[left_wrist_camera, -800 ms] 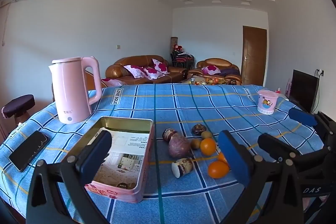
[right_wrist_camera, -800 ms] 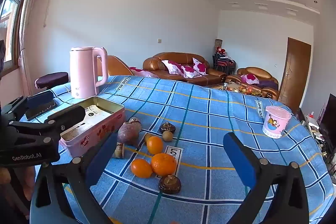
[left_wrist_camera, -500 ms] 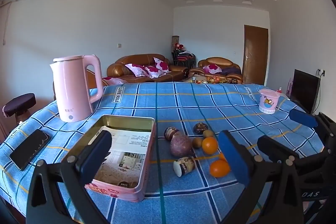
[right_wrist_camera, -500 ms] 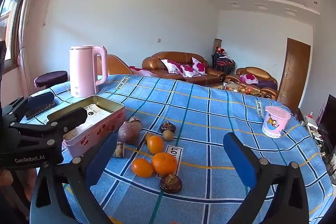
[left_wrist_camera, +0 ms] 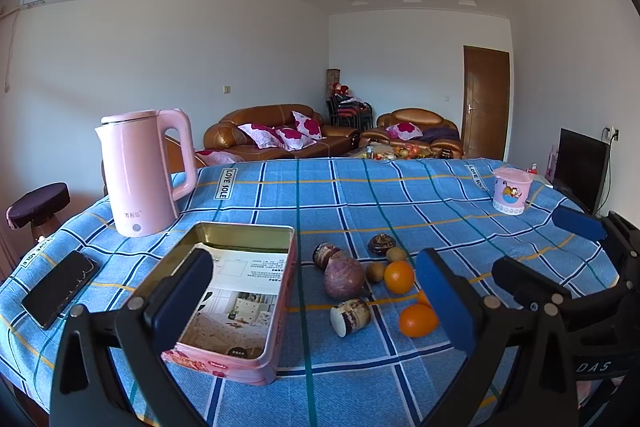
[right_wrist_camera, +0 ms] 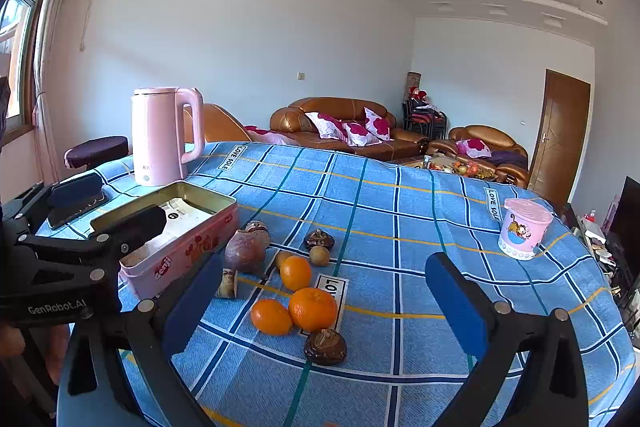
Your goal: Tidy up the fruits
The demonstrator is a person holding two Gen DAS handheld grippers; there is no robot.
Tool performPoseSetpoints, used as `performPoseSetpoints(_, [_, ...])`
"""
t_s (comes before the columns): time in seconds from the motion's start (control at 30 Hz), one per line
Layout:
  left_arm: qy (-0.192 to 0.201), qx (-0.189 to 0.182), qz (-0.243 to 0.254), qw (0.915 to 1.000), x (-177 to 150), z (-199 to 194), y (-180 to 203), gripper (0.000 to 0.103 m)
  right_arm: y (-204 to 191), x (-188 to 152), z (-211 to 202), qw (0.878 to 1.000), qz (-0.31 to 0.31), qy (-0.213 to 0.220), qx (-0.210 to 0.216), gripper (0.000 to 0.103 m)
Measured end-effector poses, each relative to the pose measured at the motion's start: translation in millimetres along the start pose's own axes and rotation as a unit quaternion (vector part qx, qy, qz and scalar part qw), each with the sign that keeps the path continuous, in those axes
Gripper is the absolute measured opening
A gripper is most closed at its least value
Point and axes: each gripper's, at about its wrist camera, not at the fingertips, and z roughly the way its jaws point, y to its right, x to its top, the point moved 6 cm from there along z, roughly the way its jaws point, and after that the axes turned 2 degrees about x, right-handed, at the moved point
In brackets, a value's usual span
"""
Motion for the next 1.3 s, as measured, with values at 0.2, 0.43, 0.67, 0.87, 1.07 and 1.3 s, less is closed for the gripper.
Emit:
performPoseSetpoints(0.2, [-0.003, 0.002, -0.002, 1.0000, 1, 1, -2, 0.103, 2, 0, -1, 1.000, 0.003, 0.002, -0.001, 0.102])
performPoseSetpoints(0.43, [-0.004, 0.002, 0.001, 1.0000, 1, 2, -2, 0.103, 7, 0, -1, 1.000, 0.010, 0.001, -0.003, 0.102])
performPoseSetpoints(0.67, [-0.005, 0.002, 0.002, 1.0000, 1, 4, -2, 0.103, 10, 1, 1, 1.000, 0.015, -0.002, -0.003, 0.102])
performPoseSetpoints(0.87, [-0.006, 0.002, 0.005, 1.0000, 0, 5, 0, 0.103, 10, 0, 0, 1.000, 0.014, 0.000, -0.002, 0.102])
performPoseSetpoints(1.07, [-0.007, 0.003, 0.004, 1.0000, -2, 4, 0, 0.103, 8, -2, 0, 1.000, 0.015, -0.001, -0.001, 0.102])
performPoseSetpoints(1.3, [-0.008, 0.003, 0.003, 1.0000, -3, 3, -2, 0.103, 5, -3, -1, 1.000, 0.015, 0.000, 0.002, 0.102])
